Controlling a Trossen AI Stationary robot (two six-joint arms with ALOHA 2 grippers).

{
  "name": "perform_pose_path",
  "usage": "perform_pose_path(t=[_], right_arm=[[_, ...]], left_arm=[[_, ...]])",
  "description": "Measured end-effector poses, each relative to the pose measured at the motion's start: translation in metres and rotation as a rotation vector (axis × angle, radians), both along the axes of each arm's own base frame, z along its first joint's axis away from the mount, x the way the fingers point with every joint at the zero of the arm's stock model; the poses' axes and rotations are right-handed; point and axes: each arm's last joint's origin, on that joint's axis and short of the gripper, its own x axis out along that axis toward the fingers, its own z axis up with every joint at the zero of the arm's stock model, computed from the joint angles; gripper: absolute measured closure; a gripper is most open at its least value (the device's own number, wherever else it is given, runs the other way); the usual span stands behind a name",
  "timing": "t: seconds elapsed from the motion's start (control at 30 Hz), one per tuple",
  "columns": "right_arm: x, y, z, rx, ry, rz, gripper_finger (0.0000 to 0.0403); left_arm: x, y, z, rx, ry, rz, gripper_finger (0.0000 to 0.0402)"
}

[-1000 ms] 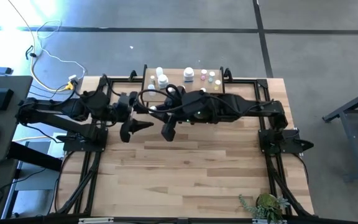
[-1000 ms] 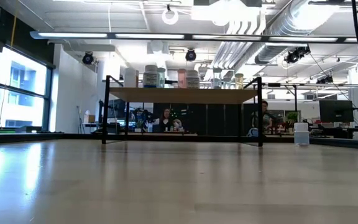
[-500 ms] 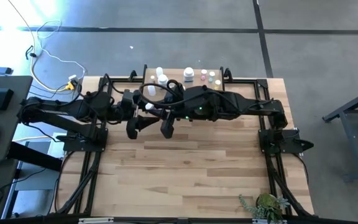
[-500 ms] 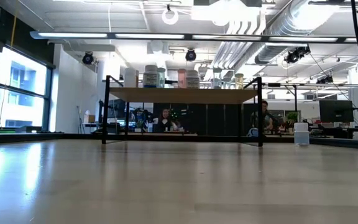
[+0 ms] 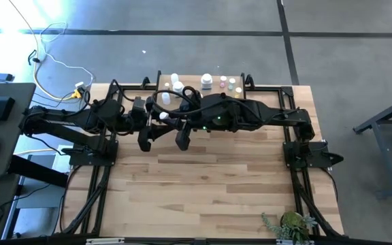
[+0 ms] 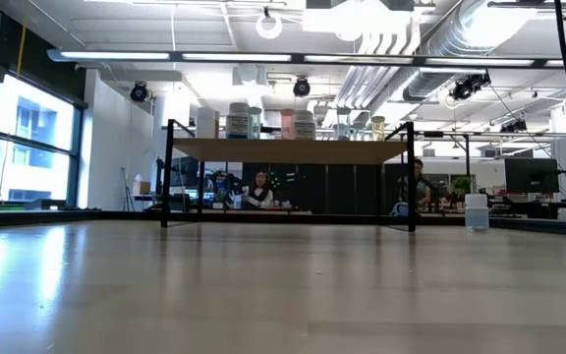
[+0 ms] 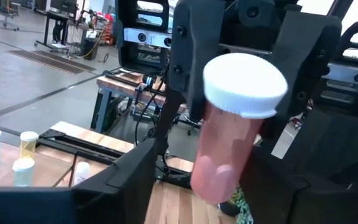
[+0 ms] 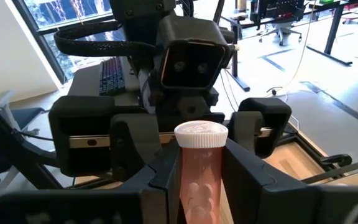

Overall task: Pick and place medicine bottles onto shelf by color
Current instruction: Put the orange pill bottle on the shelf

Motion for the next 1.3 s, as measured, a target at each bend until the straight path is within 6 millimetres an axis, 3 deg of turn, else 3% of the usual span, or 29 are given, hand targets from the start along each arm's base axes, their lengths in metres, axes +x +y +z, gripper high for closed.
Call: perform_pose_path(t=[0.43, 0.8, 1.3], right_arm=[[-0.001, -0.001, -0.003, 0.004, 0.026, -0.008, 0.0318], [-0.001, 0.000, -0.003, 0.003, 0.034, -0.006, 0.0314], [-0.009, -0.009, -0.025, -0.019, 0.278, 0.003, 0.0199]], left_arm=[[0.000, 0.000, 0.000, 0.002, 0.001, -0.004, 0.0301], [0.000, 0.000, 0.000, 0.034, 0.007, 0.001, 0.0309], [-0.001, 0.002, -0.015, 0.102, 0.171, 0.061, 0.0308]])
